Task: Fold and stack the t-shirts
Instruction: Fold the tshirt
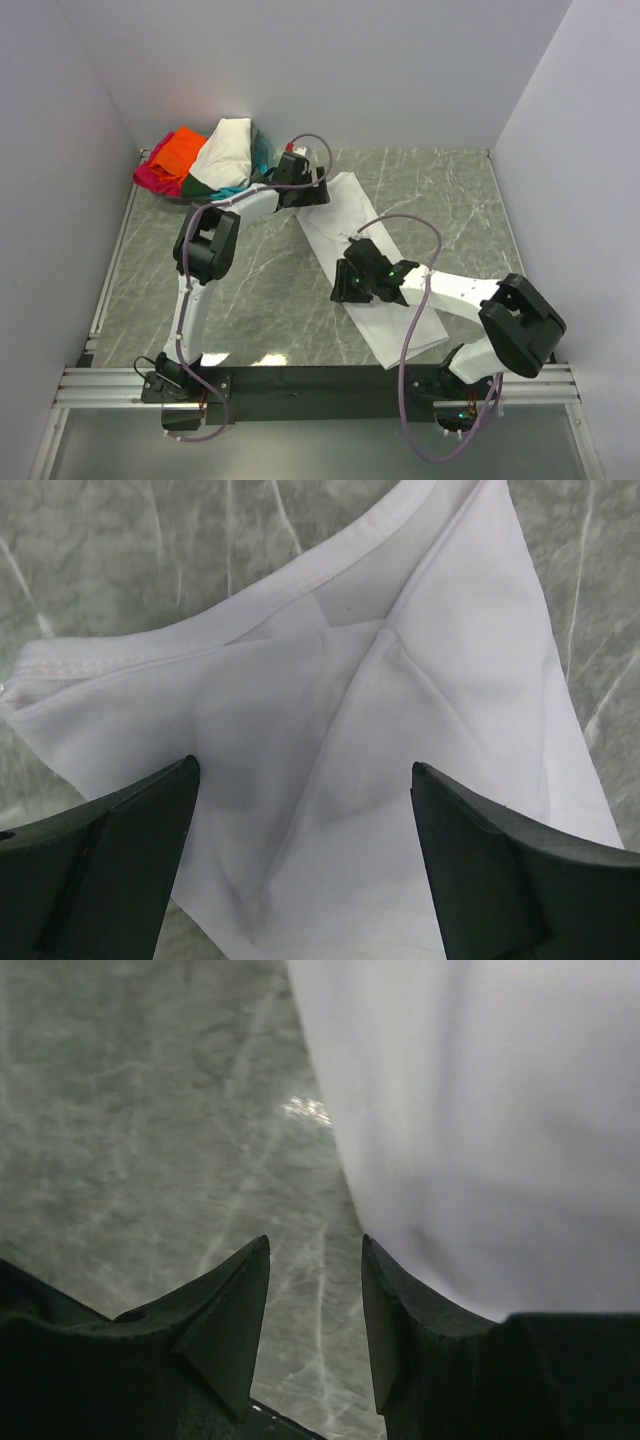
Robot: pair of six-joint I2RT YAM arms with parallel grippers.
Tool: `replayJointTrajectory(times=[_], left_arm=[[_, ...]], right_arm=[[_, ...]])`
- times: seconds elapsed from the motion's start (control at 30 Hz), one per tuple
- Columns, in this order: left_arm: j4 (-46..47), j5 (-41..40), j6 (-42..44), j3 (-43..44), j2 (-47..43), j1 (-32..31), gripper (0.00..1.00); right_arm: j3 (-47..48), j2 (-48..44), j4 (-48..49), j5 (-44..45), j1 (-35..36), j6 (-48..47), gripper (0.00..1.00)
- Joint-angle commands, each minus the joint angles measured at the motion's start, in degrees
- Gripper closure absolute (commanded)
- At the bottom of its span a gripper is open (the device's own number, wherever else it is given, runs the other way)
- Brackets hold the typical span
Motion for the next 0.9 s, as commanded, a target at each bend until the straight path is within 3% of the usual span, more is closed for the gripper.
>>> replayJointTrajectory(times=[0.0,0.13,0.43,0.5,0.6,0.87], left_arm=[[-1.0,2.36,1.46,4.78,1.97,0.31,0.07],[-0.65,1.84,1.55,6.2,-1.35,0.31,0.07],[2.87,3.85,-0.38,-7.76,-12.44,-0.74,0.1],[5.67,4.55,-1.08,-12.24,-13.84,-1.18,0.11],[8.05,5.96,-1.7,-15.33,-13.41,-1.8,0.11],[3.75,8.51,-1.44,-10.6,-7.35,-2.24,0.12]], right_arm=[[4.59,-1.37,3.17,-2.08,0.51,-1.45,0.51],[8.63,-8.12,-5.09,5.89,0.25,-4.27,0.46],[1.97,-13.68,-8.71,10.49,-10.12,-4.63,0.44],[1.17,-13.86,-10.19,15.84,-10.91,-3.58,0.44],[0.38,-12.11,-10.99,18.49,-11.53,-2.78,0.43],[-0.59,-6.48,-10.47,18.15,-11.35,0.38,0.43]])
